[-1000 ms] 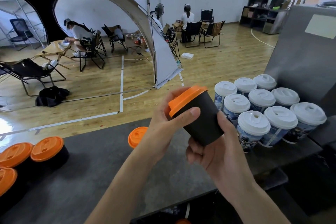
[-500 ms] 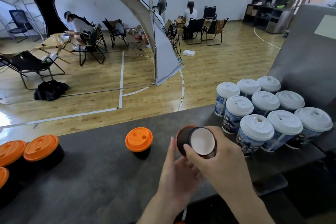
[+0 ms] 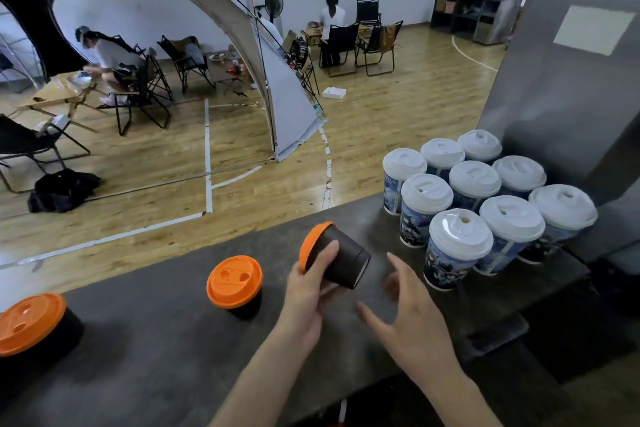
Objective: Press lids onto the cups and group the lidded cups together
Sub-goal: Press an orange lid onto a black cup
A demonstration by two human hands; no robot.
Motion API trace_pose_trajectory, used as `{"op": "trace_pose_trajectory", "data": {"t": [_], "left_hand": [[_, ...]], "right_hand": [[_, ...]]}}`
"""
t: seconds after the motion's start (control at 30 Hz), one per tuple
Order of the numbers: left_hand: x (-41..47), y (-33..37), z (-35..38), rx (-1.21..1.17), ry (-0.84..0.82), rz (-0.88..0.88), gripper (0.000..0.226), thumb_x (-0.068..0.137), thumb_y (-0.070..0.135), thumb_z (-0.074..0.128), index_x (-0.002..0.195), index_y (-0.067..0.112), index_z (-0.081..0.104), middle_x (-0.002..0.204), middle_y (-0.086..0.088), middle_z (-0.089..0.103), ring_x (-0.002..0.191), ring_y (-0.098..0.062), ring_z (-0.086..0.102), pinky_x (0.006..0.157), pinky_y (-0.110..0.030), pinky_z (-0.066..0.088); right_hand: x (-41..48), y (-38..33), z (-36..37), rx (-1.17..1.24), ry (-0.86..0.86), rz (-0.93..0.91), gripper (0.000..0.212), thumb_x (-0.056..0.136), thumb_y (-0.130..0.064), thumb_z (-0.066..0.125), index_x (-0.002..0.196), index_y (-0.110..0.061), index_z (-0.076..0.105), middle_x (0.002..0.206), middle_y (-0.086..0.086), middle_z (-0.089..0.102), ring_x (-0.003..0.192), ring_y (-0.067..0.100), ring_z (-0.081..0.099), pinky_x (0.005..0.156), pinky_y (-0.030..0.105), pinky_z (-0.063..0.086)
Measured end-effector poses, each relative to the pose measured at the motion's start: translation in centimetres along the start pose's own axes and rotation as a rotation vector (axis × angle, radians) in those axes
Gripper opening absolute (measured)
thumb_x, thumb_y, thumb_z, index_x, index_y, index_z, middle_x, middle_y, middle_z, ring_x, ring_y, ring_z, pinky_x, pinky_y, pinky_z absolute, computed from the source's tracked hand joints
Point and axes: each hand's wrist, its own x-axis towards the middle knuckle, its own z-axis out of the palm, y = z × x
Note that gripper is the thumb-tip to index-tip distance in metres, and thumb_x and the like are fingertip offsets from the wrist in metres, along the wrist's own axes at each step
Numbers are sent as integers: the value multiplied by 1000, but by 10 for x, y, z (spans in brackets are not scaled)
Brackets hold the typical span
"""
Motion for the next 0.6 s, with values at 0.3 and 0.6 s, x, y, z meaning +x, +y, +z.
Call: {"op": "trace_pose_trajectory", "data": {"t": [0.3, 0.6], "left_hand": [[109, -27, 50, 772, 6, 703, 94, 67, 24, 96, 144, 10, 45, 138, -6, 53, 127, -16, 50, 109, -24, 37], [152, -36, 64, 832, -46, 700, 94, 74, 28, 93, 148, 11, 38, 145, -9, 50, 134, -22, 48, 108, -20, 31]], "right_hand": [[-8, 56, 34, -145, 105, -48, 30, 85, -33, 54, 111, -25, 65, 108, -10, 61, 100, 19, 59, 84, 38, 50], [-5, 64, 40, -146, 118, -33, 29, 84, -30, 56, 110, -25, 66, 109, -9, 64, 101, 17, 59, 86, 36, 48]]}}
